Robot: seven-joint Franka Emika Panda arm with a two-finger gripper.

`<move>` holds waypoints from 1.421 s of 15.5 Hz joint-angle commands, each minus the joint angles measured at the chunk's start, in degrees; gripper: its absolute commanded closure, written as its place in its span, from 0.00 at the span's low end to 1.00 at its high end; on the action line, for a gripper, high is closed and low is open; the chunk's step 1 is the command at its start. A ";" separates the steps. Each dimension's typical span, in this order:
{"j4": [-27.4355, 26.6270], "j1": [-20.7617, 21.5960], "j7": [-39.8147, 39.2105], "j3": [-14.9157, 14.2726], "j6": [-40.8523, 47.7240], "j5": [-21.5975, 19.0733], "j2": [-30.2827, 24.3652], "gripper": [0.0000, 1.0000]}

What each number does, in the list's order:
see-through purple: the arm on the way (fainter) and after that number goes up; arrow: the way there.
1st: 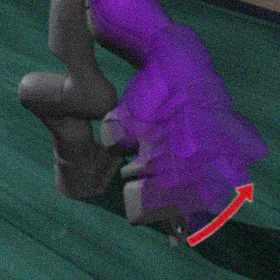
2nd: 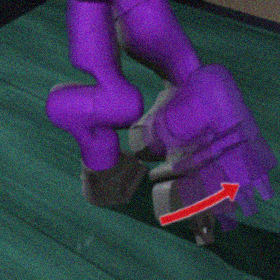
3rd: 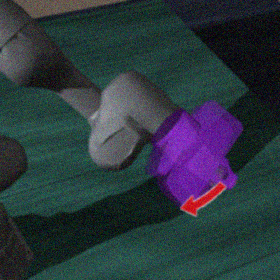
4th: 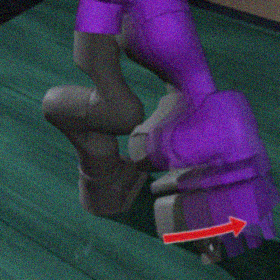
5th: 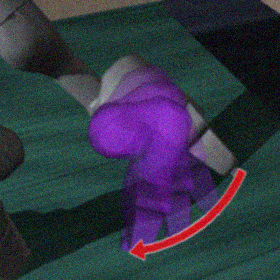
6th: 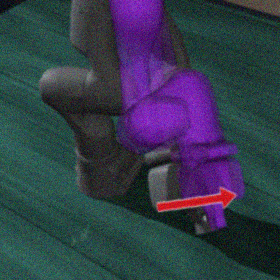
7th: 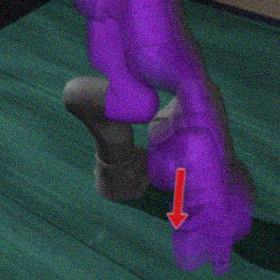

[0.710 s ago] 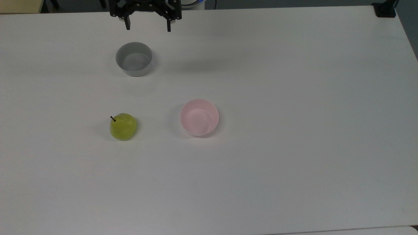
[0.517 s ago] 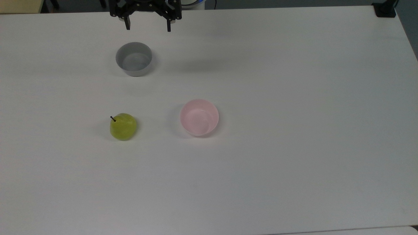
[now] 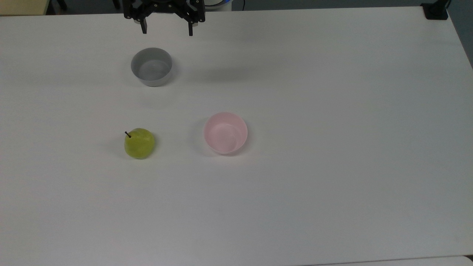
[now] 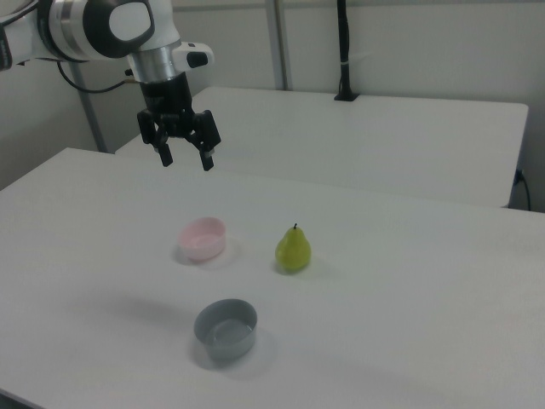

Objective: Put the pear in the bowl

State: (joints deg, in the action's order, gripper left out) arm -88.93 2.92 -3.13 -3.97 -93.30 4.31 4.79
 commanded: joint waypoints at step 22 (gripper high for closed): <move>-1.42 -7.49 -6.98 -0.34 -25.07 0.08 16.29 0.00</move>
State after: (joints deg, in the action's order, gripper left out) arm -89.65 -4.20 -8.74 -4.04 -114.06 4.32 18.98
